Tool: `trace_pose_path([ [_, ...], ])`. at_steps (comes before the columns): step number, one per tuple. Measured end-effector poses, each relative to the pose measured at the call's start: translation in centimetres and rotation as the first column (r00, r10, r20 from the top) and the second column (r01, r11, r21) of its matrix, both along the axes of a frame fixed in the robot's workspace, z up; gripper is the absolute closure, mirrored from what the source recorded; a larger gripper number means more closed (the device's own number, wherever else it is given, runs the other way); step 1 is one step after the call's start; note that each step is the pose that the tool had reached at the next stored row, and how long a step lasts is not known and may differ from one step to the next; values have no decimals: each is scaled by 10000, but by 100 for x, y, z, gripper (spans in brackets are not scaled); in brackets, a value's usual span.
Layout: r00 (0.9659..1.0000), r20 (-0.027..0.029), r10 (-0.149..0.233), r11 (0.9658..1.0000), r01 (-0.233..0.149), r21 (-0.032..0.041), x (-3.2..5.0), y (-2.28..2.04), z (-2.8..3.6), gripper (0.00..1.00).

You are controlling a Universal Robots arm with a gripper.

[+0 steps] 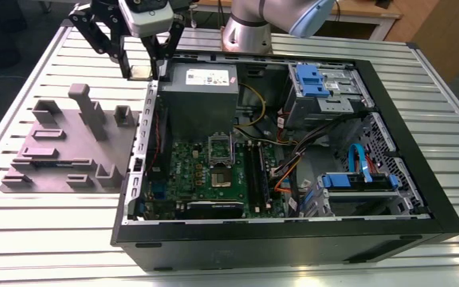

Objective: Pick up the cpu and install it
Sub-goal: 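Pick up the cpu and move it towards the insertion slot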

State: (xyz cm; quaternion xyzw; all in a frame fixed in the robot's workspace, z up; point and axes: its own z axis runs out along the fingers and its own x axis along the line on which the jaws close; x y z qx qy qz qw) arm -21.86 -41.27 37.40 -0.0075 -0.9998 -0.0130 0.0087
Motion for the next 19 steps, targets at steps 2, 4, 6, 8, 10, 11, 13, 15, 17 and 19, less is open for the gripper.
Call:
trace_pose_path([
  [2,10000,0,1,10000,-1,1,1,0,0,53],
  [4,10000,0,0,10000,0,1,1,0,0,53],
  [6,10000,0,0,10000,0,1,1,0,0,53],
  [8,10000,1,3,10000,-3,0,2,-7,0,53],
  [10,10000,1,0,10000,0,1,1,-14,-1,53],
  [11,10000,1,-1,10000,1,1,1,-14,-1,53],
  [13,10000,0,1,10000,-1,10,15,-16,0,53],
  [15,10000,0,0,10000,0,22,53,-16,0,53],
  [17,10000,0,1,10000,-1,23,90,-16,0,53],
  [19,10000,-1,1,10000,-1,23,116,-15,0,53],
])
